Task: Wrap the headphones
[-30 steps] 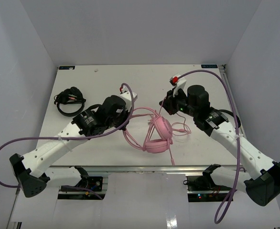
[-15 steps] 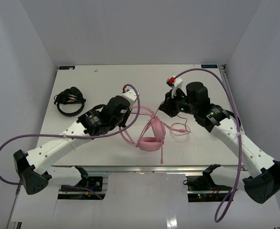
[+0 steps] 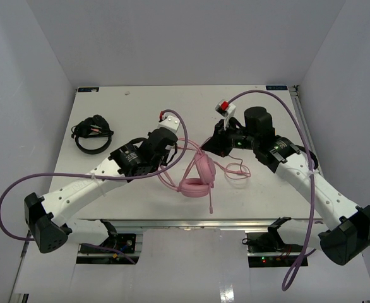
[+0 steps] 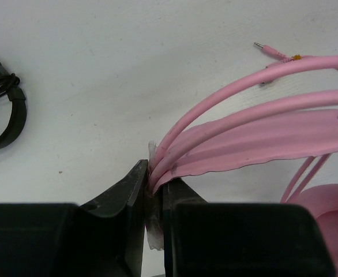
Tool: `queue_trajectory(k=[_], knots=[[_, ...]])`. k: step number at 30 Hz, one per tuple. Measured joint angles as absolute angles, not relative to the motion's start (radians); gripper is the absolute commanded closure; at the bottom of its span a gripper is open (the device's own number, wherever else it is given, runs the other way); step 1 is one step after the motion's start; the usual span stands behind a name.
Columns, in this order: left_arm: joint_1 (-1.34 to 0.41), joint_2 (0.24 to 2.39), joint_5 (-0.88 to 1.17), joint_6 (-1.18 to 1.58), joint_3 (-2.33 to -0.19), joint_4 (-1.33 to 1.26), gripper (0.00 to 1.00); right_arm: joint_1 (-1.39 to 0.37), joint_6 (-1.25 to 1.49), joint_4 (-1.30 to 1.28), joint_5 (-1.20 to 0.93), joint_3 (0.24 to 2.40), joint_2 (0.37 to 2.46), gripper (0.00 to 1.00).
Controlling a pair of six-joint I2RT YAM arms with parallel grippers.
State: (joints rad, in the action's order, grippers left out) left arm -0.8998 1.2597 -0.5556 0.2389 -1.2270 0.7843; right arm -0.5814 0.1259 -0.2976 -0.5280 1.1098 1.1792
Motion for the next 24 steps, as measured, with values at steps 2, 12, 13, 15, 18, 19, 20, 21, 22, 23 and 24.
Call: queue_trajectory(k=[2, 12, 13, 15, 18, 19, 20, 21, 22, 23, 24], knots=[[-0.901, 1.275, -0.575, 0.260, -1.234, 0.797, 1.00, -0.586, 0.145, -0.267, -0.560, 1.084, 1.178, 0.92], [-0.905, 1.314, -0.648, 0.326, -1.254, 0.817, 1.00, -0.619, 0.196, -0.225, -0.634, 1.062, 1.185, 0.92], [-0.905, 1.317, -0.655, 0.333, -1.259, 0.819, 1.00, -0.620, 0.199, -0.225, -0.635, 1.062, 1.185, 0.91], [-0.905, 1.323, -0.669, 0.355, -1.269, 0.824, 1.00, -0.625, 0.206, -0.217, -0.636, 1.062, 1.185, 0.89], [-0.906, 1.336, -0.695, 0.403, -1.295, 0.857, 1.00, -0.645, 0.225, -0.183, -0.639, 1.050, 1.185, 0.85], [-0.906, 1.342, -0.705, 0.427, -1.305, 0.873, 1.00, -0.657, 0.234, -0.167, -0.642, 1.041, 1.185, 0.83], [-0.906, 1.350, -0.714, 0.451, -1.316, 0.892, 1.00, -0.673, 0.244, -0.151, -0.647, 1.029, 1.185, 0.83], [-0.906, 1.358, -0.727, 0.474, -1.325, 0.910, 1.00, -0.683, 0.250, -0.142, -0.650, 1.023, 1.185, 0.83], [-0.906, 1.368, -0.740, 0.503, -1.337, 0.932, 1.00, -0.696, 0.258, -0.131, -0.653, 1.015, 1.185, 0.83], [-0.906, 1.378, -0.753, 0.530, -1.350, 0.955, 1.00, -0.710, 0.263, -0.117, -0.655, 1.006, 1.185, 0.83], [-0.906, 1.388, -0.765, 0.552, -1.361, 0.976, 1.00, -0.723, 0.269, -0.108, -0.655, 1.000, 1.185, 0.83]])
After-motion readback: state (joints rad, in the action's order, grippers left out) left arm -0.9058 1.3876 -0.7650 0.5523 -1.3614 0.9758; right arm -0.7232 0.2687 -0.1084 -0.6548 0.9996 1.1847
